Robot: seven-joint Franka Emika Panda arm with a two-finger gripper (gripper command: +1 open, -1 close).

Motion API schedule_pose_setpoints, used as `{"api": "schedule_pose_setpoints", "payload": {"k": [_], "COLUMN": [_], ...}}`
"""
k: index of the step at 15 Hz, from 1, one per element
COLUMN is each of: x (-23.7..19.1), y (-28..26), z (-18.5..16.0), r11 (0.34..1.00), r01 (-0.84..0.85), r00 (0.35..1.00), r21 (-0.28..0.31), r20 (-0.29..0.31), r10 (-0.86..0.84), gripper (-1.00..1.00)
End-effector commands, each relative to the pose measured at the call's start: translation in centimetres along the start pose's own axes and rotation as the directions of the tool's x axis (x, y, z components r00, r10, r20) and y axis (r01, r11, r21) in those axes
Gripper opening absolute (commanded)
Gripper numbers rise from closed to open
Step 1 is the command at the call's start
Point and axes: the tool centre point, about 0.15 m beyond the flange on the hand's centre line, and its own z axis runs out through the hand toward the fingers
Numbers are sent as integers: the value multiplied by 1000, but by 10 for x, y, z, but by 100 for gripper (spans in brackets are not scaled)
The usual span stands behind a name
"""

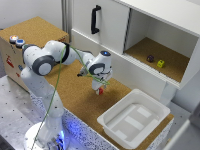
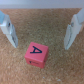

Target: Put the pink block on the table

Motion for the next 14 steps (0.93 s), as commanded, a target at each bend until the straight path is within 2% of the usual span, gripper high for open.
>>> {"api": "schedule_pose_setpoints", "payload": {"k": [1, 3, 4, 5, 7, 8, 9, 10, 11, 12, 14], "x": [-55, -69, -69, -67, -55, -48, -42, -37, -28, -21, -14], "y": [16, 17, 19, 21, 26, 28, 30, 31, 33, 38, 42], "z": [-35, -35, -31, -28, -23, -22, -18, -16, -17, -12, -2], "r11": [862, 691, 608, 556, 467, 464, 469, 488, 522, 553, 547], "r01": [494, 680, 763, 803, 879, 885, 883, 873, 853, 830, 834], "r00": [862, 679, 594, 538, 451, 453, 461, 470, 512, 550, 548], "r21": [-112, -246, -221, -217, -95, -28, 1, -15, 33, 69, 72], "r20": [-60, -145, -130, -139, -156, -176, -190, -240, -254, -255, -228], "r10": [-503, -720, -794, -831, -879, -874, -867, -849, -821, -795, -805], "gripper": [100, 100, 100, 100, 100, 100, 100, 100, 100, 100, 100]}}
